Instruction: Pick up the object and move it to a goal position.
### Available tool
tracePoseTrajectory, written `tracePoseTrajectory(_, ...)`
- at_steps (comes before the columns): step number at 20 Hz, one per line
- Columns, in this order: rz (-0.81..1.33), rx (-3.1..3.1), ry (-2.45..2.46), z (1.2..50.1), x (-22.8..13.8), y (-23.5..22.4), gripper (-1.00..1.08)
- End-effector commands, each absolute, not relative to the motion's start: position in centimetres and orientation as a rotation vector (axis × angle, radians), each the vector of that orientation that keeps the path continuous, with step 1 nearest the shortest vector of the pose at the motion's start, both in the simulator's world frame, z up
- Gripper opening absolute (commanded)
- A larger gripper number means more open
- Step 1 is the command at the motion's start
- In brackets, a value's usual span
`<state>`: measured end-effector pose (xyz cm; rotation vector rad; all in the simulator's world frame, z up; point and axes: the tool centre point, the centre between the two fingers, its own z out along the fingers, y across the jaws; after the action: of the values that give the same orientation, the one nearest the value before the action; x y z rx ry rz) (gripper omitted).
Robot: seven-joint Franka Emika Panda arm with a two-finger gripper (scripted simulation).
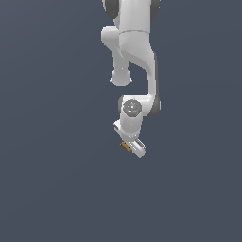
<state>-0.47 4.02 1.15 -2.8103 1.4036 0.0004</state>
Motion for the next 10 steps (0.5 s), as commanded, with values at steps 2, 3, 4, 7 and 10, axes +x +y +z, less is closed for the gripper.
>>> tracePoseTrajectory(2,0.000,-2.810,1.404,1.07,-0.46,3.99,-1.00)
tracePoseTrajectory(3,0.000,-2.810,1.404,1.07,-0.46,3.99,-1.00)
tracePoseTrajectory(4,0.000,-2.810,1.404,1.07,-0.46,3.99,-1.00)
tracePoseTrajectory(7,0.000,-2.810,1.404,1.07,-0.46,3.99,-1.00)
tracePoseTrajectory(10,-0.001,-2.810,1.403,1.18,-0.42,4.07,-1.00)
